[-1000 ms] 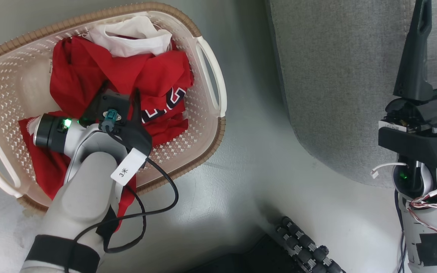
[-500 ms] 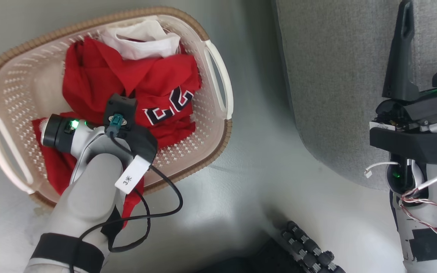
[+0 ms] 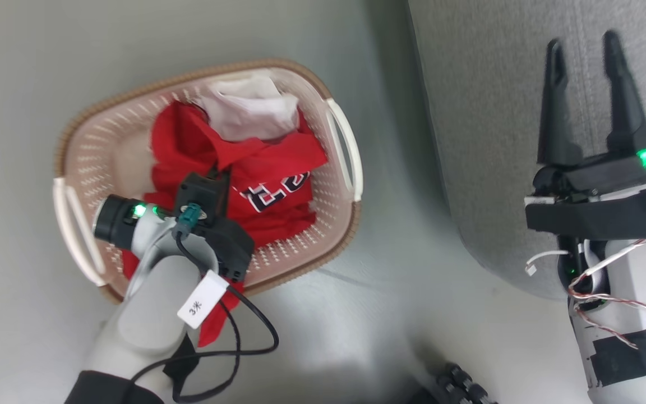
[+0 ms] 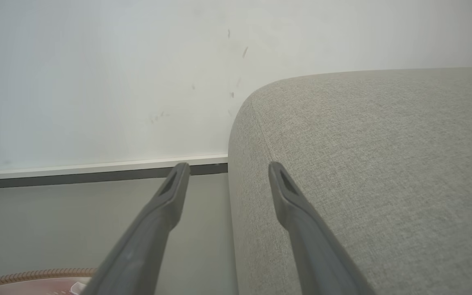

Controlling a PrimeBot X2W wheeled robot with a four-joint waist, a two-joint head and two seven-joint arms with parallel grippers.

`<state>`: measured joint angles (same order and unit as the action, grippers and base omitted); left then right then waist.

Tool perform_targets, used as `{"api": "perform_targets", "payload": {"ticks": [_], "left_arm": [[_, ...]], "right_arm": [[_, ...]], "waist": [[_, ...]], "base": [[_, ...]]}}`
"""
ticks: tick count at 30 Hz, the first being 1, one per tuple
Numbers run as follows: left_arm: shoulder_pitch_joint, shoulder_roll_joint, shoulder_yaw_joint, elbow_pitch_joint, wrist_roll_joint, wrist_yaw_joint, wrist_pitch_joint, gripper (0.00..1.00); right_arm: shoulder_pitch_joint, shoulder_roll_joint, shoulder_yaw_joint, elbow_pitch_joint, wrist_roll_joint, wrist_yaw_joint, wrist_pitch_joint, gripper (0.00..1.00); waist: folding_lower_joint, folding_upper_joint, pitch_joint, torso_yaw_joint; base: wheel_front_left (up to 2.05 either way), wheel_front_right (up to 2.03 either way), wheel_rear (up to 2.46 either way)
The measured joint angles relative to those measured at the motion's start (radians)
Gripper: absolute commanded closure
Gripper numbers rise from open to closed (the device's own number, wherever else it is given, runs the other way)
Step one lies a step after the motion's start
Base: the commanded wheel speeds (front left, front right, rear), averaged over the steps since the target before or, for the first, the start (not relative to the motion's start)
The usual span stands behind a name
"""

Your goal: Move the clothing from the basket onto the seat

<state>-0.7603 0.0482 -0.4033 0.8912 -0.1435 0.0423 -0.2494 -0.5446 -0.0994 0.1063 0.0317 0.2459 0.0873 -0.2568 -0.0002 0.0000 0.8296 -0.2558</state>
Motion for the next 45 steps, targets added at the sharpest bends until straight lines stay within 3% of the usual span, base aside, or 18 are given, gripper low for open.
{"api": "perform_targets", "payload": {"ticks": [8, 16, 36, 45], "left_arm": [[0.031, -0.001, -0.085, -0.093, -0.051, -0.022, 0.000, 1.00], [0.052, -0.002, -0.110, -0.189, -0.105, -0.026, 0.000, 1.00], [0.090, -0.005, -0.092, -0.279, -0.109, -0.061, 0.000, 1.00], [0.132, 0.025, -0.083, -0.320, -0.113, -0.088, 0.000, 1.00]], "right_arm": [[0.011, -0.002, 0.014, 0.083, -0.011, 0.008, 0.000, 0.00], [0.040, -0.004, 0.016, 0.160, -0.018, 0.011, 0.000, 0.00], [0.152, -0.002, 0.017, 0.290, -0.035, 0.018, 0.000, 0.00], [0.174, 0.009, 0.058, 0.346, -0.047, 0.020, 0.000, 0.00]], "waist": [[0.0000, 0.0000, -0.097, 0.052], [0.0000, -0.0001, -0.199, 0.107], [0.0000, -0.0001, -0.450, 0.231], [0.0001, -0.0001, -0.586, 0.278]], "base": [[0.00, 0.00, 0.00], [0.00, 0.00, 0.00], [0.00, 0.00, 0.00], [0.00, 0.00, 0.00]]}}
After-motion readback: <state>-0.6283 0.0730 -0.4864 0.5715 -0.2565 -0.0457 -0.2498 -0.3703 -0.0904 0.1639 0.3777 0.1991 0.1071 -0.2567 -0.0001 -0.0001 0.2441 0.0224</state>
